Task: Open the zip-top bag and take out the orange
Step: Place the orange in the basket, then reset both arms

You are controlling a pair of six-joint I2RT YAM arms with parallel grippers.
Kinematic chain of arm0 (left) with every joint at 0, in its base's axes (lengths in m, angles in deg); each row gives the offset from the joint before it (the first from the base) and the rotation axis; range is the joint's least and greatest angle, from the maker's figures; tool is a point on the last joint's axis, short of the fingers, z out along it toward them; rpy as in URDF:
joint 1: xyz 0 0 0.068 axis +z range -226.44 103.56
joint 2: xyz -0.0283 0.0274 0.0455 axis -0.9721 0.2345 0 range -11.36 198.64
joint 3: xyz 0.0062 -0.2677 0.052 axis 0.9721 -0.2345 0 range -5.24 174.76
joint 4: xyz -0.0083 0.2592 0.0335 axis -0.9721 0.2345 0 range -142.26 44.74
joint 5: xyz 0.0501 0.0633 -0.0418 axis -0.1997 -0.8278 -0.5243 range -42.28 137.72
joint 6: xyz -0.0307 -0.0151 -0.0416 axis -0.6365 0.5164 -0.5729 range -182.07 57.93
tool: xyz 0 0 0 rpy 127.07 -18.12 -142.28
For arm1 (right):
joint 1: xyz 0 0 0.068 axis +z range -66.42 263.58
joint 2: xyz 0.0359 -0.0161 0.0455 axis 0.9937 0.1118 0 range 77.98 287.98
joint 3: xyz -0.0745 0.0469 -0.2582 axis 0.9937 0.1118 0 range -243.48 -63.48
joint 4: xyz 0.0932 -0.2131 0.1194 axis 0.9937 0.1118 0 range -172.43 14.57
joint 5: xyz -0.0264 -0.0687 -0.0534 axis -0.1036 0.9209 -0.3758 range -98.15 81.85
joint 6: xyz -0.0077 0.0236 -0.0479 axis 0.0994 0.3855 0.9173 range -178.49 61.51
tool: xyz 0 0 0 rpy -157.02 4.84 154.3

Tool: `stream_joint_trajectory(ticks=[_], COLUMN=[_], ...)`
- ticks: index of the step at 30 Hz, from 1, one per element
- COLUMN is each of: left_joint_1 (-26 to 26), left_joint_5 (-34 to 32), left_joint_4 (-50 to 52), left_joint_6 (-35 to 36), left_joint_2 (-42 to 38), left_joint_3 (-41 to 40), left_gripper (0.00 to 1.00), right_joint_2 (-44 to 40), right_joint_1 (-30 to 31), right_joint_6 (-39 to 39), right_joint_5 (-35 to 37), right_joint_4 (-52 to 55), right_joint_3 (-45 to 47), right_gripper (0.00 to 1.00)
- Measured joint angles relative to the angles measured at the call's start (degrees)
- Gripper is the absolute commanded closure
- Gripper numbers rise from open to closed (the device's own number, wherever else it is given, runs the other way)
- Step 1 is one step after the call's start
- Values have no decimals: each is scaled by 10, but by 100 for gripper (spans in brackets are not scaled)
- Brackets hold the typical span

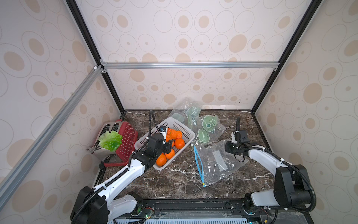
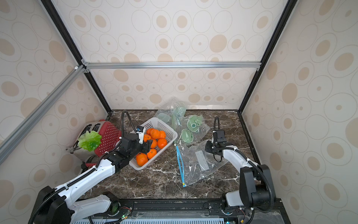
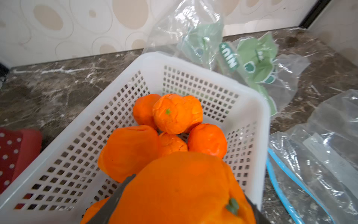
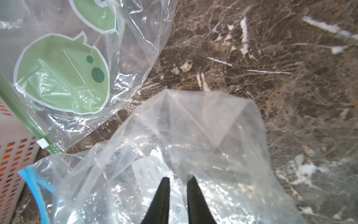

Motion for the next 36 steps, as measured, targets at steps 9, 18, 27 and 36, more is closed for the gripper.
stream_joint_trajectory(ticks=[9,18,27,36], left_joint_1=[12,12,12,19], left_joint_5=[-5,-67,-256,-418], left_joint_4=[38,65,3,-65], left_joint_6=[-19,-18,5,45], left_joint_2=[40,-92,-361,-343], left_joint_3=[-13,-17,-173,-263], left_gripper=[1,1,1,1], right_joint_2=[-61,-175,-363,-356], right_joint_1=[0,0,1,1], right_joint_6=[10,23,95,142], right_joint_5=[72,153,225,287], right_joint_4=[37,10,-199,-341], right_joint_3=[-23,-2,218,325], right_gripper=[30,14,1,1])
